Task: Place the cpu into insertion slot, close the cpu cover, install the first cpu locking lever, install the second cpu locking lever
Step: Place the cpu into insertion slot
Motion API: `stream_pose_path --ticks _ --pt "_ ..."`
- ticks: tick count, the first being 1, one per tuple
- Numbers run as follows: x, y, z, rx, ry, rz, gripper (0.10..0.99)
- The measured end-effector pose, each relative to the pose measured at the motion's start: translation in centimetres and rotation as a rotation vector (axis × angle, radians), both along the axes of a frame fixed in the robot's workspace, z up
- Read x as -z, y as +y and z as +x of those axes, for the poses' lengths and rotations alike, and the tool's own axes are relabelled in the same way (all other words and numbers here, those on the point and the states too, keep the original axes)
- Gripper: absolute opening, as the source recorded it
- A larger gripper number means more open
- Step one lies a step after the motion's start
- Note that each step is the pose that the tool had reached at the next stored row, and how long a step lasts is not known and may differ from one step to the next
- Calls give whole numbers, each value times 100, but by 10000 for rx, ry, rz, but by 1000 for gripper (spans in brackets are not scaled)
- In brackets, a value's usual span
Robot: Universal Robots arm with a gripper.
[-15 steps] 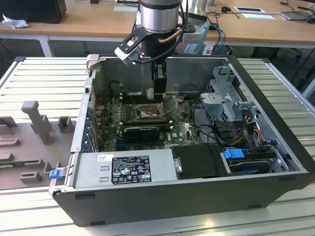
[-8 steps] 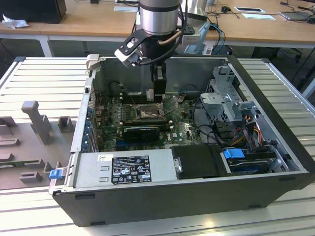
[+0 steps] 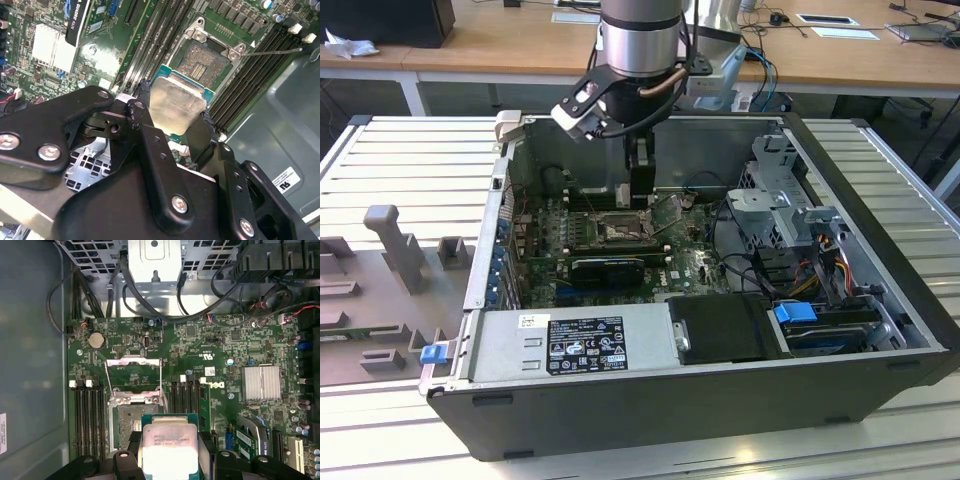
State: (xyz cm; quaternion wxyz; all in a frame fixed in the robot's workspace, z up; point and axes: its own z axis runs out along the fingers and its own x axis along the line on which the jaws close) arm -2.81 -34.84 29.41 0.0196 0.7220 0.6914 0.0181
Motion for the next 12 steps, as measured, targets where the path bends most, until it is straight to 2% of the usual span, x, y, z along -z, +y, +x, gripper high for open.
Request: stream_pose_path --ticks 12 --pt "79 8 -18 1 0 8 533"
